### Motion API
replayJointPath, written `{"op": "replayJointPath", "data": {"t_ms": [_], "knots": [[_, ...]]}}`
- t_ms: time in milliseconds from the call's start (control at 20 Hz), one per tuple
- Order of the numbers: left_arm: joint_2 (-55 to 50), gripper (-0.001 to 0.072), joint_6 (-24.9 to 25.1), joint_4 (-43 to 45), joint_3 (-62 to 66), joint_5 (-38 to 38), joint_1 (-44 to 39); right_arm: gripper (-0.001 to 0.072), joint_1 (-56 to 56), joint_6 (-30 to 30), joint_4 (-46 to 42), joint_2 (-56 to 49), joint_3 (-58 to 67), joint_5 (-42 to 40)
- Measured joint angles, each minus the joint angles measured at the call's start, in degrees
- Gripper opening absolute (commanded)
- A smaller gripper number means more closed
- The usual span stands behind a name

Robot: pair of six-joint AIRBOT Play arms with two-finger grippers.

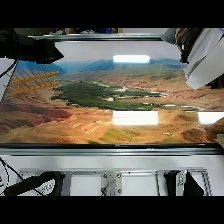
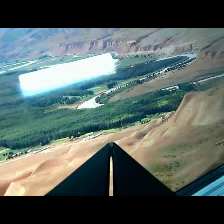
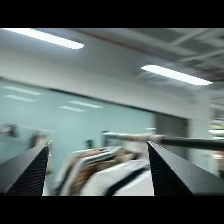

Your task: Fold the clothes and pants, and hang the long-sleeved shirts on hangers.

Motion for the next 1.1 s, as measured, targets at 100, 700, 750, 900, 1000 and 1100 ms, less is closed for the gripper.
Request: {"op": "replayJointPath", "data": {"t_ms": [100,700,750,900,1000,1100], "knots": [[0.0,0.0022,0.0,0.0,0.0,0.0,0.0,0.0653,7.3,7.7,-8.9,-1.0,-0.1,10.0],[10.9,0.0022,0.2,0.4,-25.0,11.5,-6.9,0.0652,70.2,28.0,-47.6,-20.4,-4.7,27.7],[12.6,0.0022,0.2,0.4,-28.3,13.4,-7.5,0.0643,72.4,28.3,-48.3,-22.2,-4.7,27.9],[16.8,0.0022,0.1,0.4,-35.6,17.5,-8.7,0.0027,76.6,29.0,-49.3,-26.2,-4.9,28.3],[18.9,0.0022,0.1,0.4,-38.9,19.1,-9.0,0.0025,77.8,29.2,-49.3,-27.3,-4.9,28.7],[20.6,0.0022,0.1,0.4,-41.1,20.2,-9.2,0.0026,78.4,29.2,-49.4,-28.0,-4.9,28.8]]}}
